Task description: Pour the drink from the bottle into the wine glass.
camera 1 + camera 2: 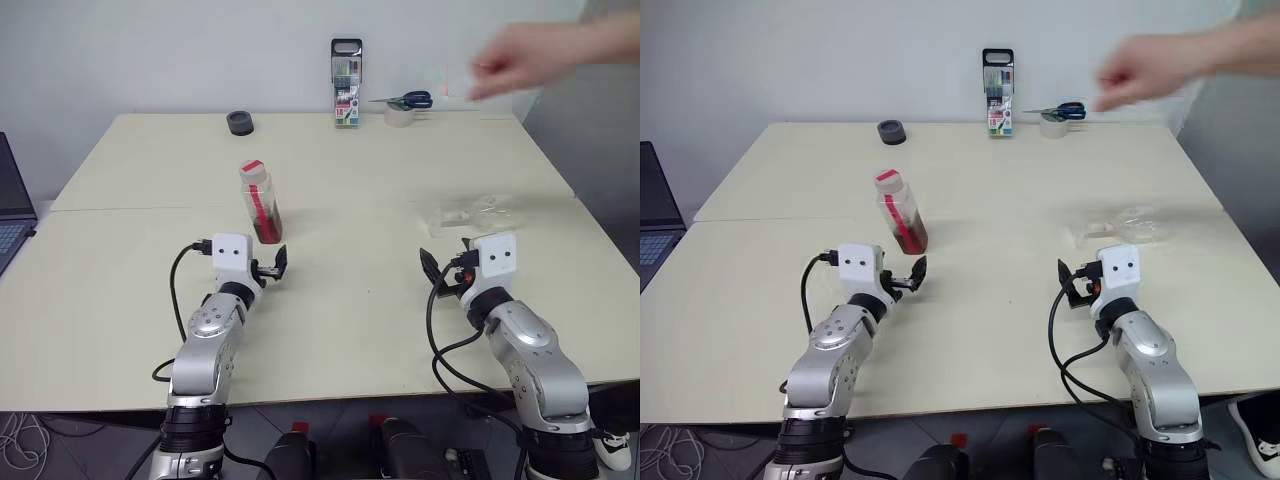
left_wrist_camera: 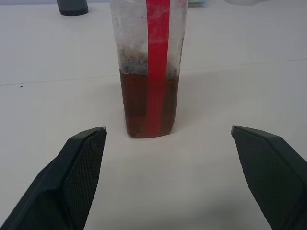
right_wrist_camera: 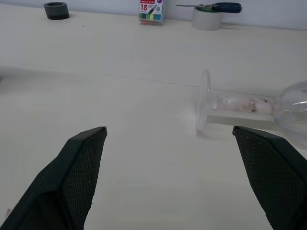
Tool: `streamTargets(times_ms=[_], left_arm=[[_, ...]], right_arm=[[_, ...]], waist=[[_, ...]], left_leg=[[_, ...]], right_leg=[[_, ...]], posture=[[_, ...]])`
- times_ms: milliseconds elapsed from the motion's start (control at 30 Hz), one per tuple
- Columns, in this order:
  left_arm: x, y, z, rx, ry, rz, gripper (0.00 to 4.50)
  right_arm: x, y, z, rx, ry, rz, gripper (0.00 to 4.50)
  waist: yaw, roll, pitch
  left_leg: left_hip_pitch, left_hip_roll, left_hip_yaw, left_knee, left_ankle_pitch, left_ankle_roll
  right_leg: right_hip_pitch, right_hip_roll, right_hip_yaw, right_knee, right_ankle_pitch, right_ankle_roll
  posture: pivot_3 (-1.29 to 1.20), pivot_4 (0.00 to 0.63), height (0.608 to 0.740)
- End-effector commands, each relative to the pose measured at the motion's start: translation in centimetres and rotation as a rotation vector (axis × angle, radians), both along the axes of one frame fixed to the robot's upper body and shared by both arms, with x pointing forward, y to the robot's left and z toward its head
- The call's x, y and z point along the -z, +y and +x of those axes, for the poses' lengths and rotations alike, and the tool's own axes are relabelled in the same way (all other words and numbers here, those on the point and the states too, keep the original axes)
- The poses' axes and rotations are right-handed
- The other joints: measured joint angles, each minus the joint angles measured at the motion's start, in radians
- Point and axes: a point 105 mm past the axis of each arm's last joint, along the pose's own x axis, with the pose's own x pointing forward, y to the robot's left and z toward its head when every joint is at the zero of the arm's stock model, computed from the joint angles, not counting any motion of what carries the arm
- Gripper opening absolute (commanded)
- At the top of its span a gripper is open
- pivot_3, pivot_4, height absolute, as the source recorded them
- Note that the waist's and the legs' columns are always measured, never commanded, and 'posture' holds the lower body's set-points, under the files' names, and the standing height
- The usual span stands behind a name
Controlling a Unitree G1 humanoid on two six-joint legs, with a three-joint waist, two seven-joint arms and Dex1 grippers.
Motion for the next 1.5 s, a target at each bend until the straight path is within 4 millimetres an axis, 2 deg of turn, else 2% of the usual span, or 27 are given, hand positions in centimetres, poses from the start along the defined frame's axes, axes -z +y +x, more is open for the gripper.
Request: streamTargets(times_ms=[33,800,867,967,1000,1067,1133,1200,1300,1500], left_arm=[[-1.5,0.9,0.0,-0.041,-0.054,0.027,4.45],[-2.1,0.2,0.0,-0.006,-0.078,0.033,4.45],[-2.2,0.1,0.1,-0.005,-0.080,0.033,4.45],[-2.4,0.1,0.4,-0.006,-0.084,0.030,4.45],[-2.4,0.0,0.4,-0.006,-0.085,0.029,4.45],[-2.5,-0.2,0.7,-0.002,-0.090,0.027,4.45],[-2.6,-0.3,0.8,0.001,-0.092,0.025,4.45],[-2.6,-0.4,0.9,0.004,-0.094,0.025,4.45],[-2.7,-0.4,0.9,0.001,-0.100,0.022,4.45],[-2.8,0.1,1.1,-0.028,-0.109,0.024,4.45]], right_arm=[[-1.3,-0.1,-0.2,-0.002,-0.047,0.001,4.50],[-1.4,0.0,-0.3,-0.012,-0.056,-0.014,4.50],[-2.4,-0.2,0.0,-0.022,-0.095,-0.034,4.50],[-5.0,0.0,1.0,-0.081,-0.160,-0.063,4.50],[-5.7,0.2,1.2,-0.106,-0.174,-0.067,4.50],[-8.5,2.4,1.3,-0.287,-0.219,-0.051,4.50],[-9.9,4.1,0.7,-0.448,-0.215,-0.044,4.50],[-10.3,5.3,0.1,-0.560,-0.185,-0.039,4.50],[-10.2,7.5,-2.0,-0.802,-0.099,-0.049,4.50],[-10.3,8.3,-2.2,-0.828,-0.075,-0.020,4.50]], waist=[[0.000,0.000,0.000],[0.000,0.000,0.000],[0.000,0.000,0.000],[-0.001,0.000,0.001],[-0.001,0.000,0.001],[-0.003,0.001,0.001],[-0.003,0.002,0.002],[-0.002,0.002,0.002],[0.000,0.002,0.002],[0.003,0.002,0.002]], left_leg=[[0.000,0.000,0.000,0.000,0.000,0.000],[0.000,0.000,0.000,0.000,0.000,0.000],[0.000,0.000,0.000,0.000,0.000,0.000],[0.000,0.000,0.001,0.000,0.000,0.000],[0.000,0.000,0.001,0.000,0.000,0.000],[0.000,0.000,0.001,0.000,0.000,0.000],[0.000,-0.001,0.001,0.000,0.000,0.000],[0.000,0.000,0.000,0.000,0.000,0.000],[-0.002,0.000,-0.001,-0.001,0.000,0.001],[-0.003,-0.001,-0.002,0.000,-0.001,0.001]], right_leg=[[0.000,0.000,0.000,0.000,0.000,0.000],[0.000,0.000,0.000,0.000,0.000,0.000],[0.000,0.000,0.000,0.000,0.000,0.000],[0.000,0.000,-0.001,0.000,0.000,0.000],[0.000,0.000,-0.001,0.000,0.000,0.000],[0.000,0.000,-0.001,0.000,0.000,0.000],[-0.001,0.000,-0.001,0.000,0.000,0.000],[0.000,0.000,-0.001,-0.001,0.000,0.000],[-0.001,0.000,-0.001,-0.003,0.000,0.000],[0.000,-0.002,-0.001,-0.003,0.000,0.000]], posture=[[0.00,0.150,0.740],[0.00,0.150,0.740],[0.00,0.150,0.740],[0.00,0.150,0.740],[0.00,0.150,0.740],[0.00,0.150,0.740],[0.00,0.150,0.740],[0.00,0.150,0.740],[0.00,0.150,0.740],[0.00,0.150,0.740]])
